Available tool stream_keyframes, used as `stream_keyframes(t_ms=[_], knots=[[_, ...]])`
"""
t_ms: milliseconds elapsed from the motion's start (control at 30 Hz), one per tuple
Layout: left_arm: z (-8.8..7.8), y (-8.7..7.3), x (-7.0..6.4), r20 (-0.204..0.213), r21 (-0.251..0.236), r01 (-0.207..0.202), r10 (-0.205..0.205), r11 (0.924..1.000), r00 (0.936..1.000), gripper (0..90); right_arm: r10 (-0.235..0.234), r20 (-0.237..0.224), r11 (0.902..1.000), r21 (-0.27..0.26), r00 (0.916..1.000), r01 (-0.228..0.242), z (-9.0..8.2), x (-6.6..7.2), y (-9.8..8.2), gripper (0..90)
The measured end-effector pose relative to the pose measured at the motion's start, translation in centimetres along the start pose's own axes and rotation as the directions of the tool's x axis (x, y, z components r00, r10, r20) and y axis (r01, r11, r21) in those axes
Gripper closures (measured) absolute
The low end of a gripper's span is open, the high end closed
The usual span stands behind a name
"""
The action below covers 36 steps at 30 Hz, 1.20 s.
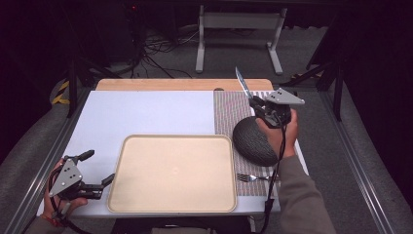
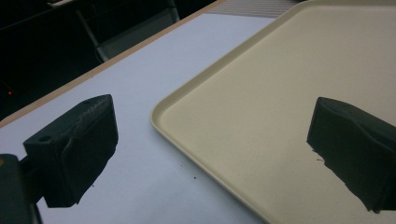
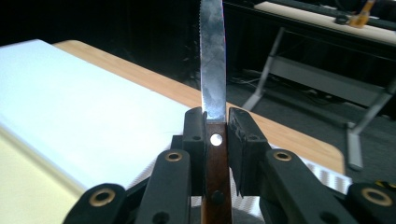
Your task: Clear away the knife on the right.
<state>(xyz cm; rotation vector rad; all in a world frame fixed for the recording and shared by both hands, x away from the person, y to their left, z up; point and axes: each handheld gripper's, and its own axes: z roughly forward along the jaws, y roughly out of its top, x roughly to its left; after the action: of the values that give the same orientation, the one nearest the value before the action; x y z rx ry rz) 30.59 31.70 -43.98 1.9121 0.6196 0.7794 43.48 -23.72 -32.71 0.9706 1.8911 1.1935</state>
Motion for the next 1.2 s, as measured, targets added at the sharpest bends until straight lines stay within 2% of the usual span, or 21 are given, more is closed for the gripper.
stream_keyframes(t_ms=[133, 300, 367, 500, 633, 667, 700, 767, 833, 967, 1000, 1200], knots=[[0.3, 0.0, -0.3, 0.014, 0.013, -0.006, 0.005, 0.9999, 0.9999, 2.9, -0.010, -0.037, 0.9999, -0.012, 0.9992, 0.010, -1.1, 2.0, -0.2, 78.7], [0.3, 0.2, -0.4, 0.003, 0.002, -0.024, 0.024, 0.9997, 0.9997, 3.8, -0.022, -0.088, 0.9997, -0.011, 0.9959, 0.021, -2.0, 4.2, -0.6, 78.7], [0.2, 0.2, -0.5, 0.001, -0.008, -0.019, 0.019, 0.9998, 0.9998, 4.5, -0.021, -0.112, 0.9997, -0.015, 0.9935, 0.019, -2.4, 5.1, -0.9, 78.7], [0.2, 0.2, -0.4, 0.007, -0.010, -0.010, 0.010, 0.9999, 0.9999, 5.2, -0.028, -0.147, 0.9996, -0.009, 0.9888, 0.027, -2.8, 6.5, -1.5, 78.6], [0.2, 0.1, -0.4, 0.012, -0.005, -0.021, 0.021, 0.9998, 0.9997, 4.8, -0.031, -0.175, 0.9995, -0.004, 0.9841, 0.031, -3.1, 7.9, -2.0, 78.7], [0.2, 0.1, -0.4, 0.030, 0.002, -0.011, 0.011, 0.9999, 0.9995, 4.5, -0.028, -0.178, 0.9996, -0.005, 0.9837, 0.028, -3.1, 8.2, -2.1, 78.7], [0.3, 0.1, -0.4, 0.019, 0.010, -0.022, 0.021, 0.9997, 0.9996, 4.0, -0.024, -0.186, 0.9997, -0.003, 0.9823, 0.024, -3.0, 8.8, -2.6, 78.7], [0.2, 0.2, -0.6, 0.004, 0.014, -0.037, 0.037, 0.9992, 0.9993, 4.0, -0.018, -0.202, 0.9996, 0.016, 0.9793, 0.021, -2.7, 9.7, -3.3, 78.6], [0.1, 0.1, -0.6, 0.002, 0.012, -0.034, 0.034, 0.9994, 0.9994, 4.2, -0.017, -0.214, 0.9991, 0.034, 0.9767, 0.025, -2.5, 10.1, -3.6, 78.7], [-0.1, 0.0, -0.4, -0.002, 0.006, -0.019, 0.019, 0.9998, 0.9998, 4.4, -0.016, -0.245, 0.9971, 0.068, 0.9695, 0.033, -2.3, 11.8, -4.5, 78.7], [-0.1, -0.1, -0.4, 0.000, 0.003, -0.011, 0.011, 0.9999, 0.9999, 4.4, -0.021, -0.259, 0.9964, 0.074, 0.9658, 0.042, -2.3, 12.1, -4.7, 78.7], [-0.2, -0.1, -0.4, -0.007, 0.002, -0.017, 0.017, 0.9999, 0.9998, 4.8, -0.032, -0.296, 0.9915, 0.111, 0.9548, 0.067, -2.2, 14.0, -5.6, 78.6]])
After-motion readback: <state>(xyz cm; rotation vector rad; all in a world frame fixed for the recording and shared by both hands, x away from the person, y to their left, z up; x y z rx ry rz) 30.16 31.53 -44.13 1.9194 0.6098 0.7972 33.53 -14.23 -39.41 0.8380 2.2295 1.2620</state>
